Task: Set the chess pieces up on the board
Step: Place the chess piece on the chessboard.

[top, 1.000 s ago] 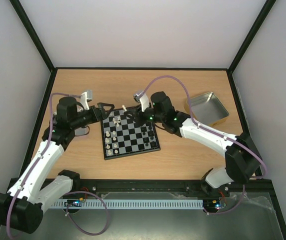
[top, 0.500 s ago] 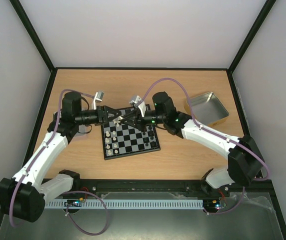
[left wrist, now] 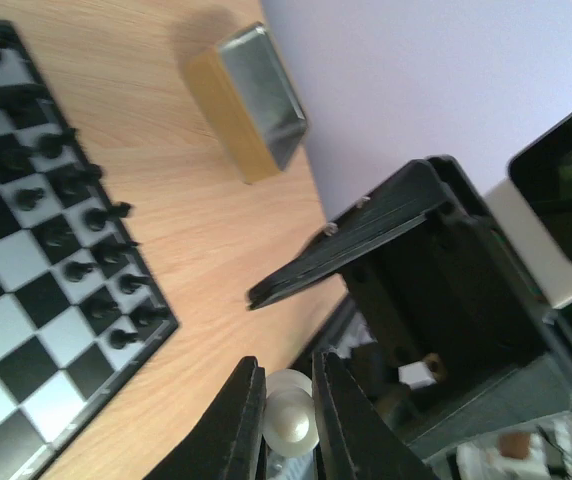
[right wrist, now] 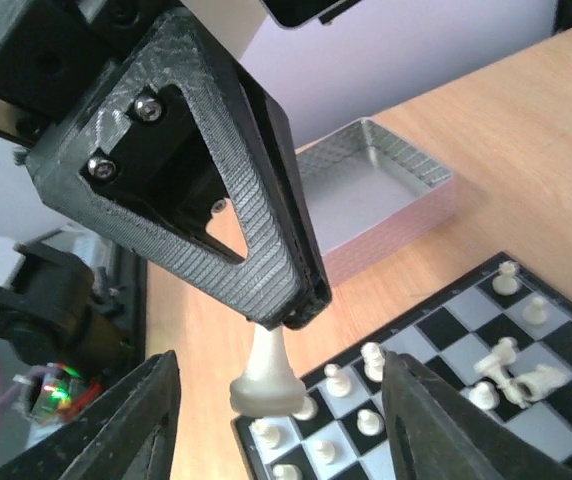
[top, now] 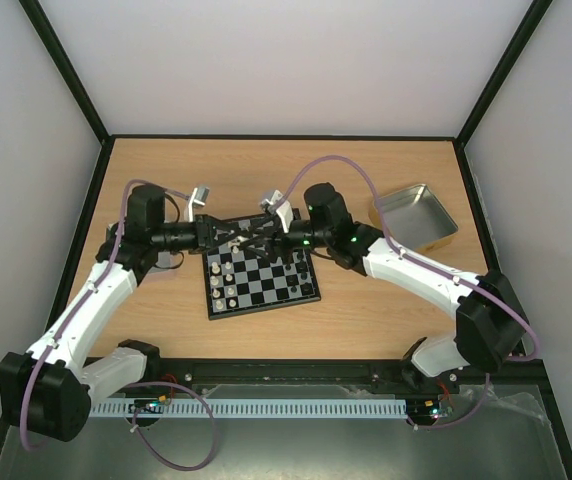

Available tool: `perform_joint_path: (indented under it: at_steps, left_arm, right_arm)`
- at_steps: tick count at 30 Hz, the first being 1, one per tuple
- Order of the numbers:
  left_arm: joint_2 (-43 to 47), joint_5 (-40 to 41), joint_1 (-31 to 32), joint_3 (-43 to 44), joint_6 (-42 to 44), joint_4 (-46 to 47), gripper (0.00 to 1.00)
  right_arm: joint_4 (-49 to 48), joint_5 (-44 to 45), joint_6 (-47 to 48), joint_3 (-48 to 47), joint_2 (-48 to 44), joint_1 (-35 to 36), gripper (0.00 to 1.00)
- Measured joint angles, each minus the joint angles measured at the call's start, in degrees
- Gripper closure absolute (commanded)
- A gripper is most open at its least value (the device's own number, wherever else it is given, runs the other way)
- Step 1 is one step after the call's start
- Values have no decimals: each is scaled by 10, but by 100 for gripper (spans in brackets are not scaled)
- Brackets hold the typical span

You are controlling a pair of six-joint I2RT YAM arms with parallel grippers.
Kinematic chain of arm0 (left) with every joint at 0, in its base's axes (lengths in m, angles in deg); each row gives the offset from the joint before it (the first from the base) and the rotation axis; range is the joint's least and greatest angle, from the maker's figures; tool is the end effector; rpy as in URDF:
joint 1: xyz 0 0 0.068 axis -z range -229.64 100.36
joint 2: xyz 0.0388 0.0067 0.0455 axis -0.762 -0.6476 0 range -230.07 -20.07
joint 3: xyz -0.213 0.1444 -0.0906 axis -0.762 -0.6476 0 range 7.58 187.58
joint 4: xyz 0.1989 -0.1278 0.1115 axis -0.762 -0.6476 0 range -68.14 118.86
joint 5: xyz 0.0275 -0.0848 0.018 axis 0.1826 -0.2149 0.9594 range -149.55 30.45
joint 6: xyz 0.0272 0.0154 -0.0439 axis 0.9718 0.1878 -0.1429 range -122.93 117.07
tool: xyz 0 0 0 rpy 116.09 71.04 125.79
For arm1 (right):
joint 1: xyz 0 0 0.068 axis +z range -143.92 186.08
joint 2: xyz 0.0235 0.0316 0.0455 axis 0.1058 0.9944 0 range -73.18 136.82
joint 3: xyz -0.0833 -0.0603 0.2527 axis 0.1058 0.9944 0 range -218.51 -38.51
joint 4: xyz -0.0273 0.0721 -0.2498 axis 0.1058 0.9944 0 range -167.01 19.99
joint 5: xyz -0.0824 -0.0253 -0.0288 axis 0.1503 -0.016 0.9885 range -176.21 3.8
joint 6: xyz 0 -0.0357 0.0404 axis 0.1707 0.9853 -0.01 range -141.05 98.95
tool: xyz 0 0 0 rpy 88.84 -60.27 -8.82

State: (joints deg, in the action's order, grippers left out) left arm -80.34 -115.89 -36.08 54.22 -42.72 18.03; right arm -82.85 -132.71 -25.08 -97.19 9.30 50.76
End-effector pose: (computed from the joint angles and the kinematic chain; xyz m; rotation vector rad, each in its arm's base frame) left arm 0.2134 -0.0820 0.3045 0.2197 2.1257 -1.5504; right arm 0.2146 0.2487 0.3009 -1.2265 1.5879 1.3240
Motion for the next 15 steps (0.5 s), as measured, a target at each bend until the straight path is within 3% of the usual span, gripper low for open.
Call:
perform_joint_path:
  at_steps: [5,15]
  left_arm:
    - [0,98,-5,7,32,-52,93]
    - [-35,444,37,14,59,-114,92]
  right_arm:
    - [3,52,-34,4,-3,0,34]
    - [-6,294,-139,85,-65,-2,34]
